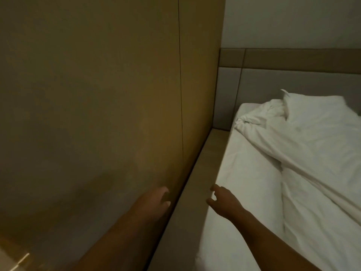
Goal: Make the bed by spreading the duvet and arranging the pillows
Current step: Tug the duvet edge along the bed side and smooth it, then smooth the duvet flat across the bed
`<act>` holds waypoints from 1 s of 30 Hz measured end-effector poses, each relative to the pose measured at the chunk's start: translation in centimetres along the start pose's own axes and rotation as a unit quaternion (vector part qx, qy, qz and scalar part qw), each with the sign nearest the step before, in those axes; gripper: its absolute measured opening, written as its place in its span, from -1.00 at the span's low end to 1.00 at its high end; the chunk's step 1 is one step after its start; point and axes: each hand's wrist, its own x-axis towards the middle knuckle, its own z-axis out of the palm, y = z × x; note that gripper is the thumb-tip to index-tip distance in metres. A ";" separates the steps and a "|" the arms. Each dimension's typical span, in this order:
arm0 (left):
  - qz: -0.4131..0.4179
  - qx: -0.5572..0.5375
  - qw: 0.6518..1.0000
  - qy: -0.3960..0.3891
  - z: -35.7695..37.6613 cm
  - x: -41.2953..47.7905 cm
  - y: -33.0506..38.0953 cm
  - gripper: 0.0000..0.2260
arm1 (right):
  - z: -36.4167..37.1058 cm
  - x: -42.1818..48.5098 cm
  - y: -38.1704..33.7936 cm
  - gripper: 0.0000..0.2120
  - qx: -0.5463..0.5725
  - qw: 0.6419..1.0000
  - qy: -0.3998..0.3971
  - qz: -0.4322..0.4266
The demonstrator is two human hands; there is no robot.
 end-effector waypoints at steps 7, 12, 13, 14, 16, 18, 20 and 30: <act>0.043 0.025 0.998 -0.045 -1.4 16.1 -0.1 -0.55 | -1.2 12.1 4.5 -0.48 0.026 0.998 0.026 0.055; 0.071 0.045 0.992 -0.092 -1.6 31.3 3.4 -0.54 | -4.5 22.8 9.3 -0.48 0.055 0.990 0.042 0.125; 0.084 0.054 0.990 -0.101 -2.0 33.9 4.6 -0.56 | -5.3 24.6 9.9 -0.48 0.057 0.988 0.046 0.134; 0.103 0.061 0.987 -0.103 -2.3 36.5 5.9 -0.58 | -6.1 26.2 10.5 -0.48 0.056 0.987 0.052 0.140; 0.128 0.069 0.983 -0.113 -2.8 41.8 8.1 -0.58 | -7.9 29.1 11.5 -0.49 0.054 0.984 0.066 0.155; 0.146 0.074 0.979 -0.124 -2.8 46.8 10.1 -0.55 | -9.8 31.6 12.7 -0.49 0.054 0.981 0.080 0.171; 0.164 0.078 0.974 -0.137 -2.4 51.4 12.0 -0.51 | -11.6 34.3 14.2 -0.49 0.056 0.976 0.091 0.191; 0.279 0.108 0.941 -0.160 -2.8 79.1 21.3 -0.53 | -19.1 55.3 23.3 -0.49 0.074 0.950 0.122 0.279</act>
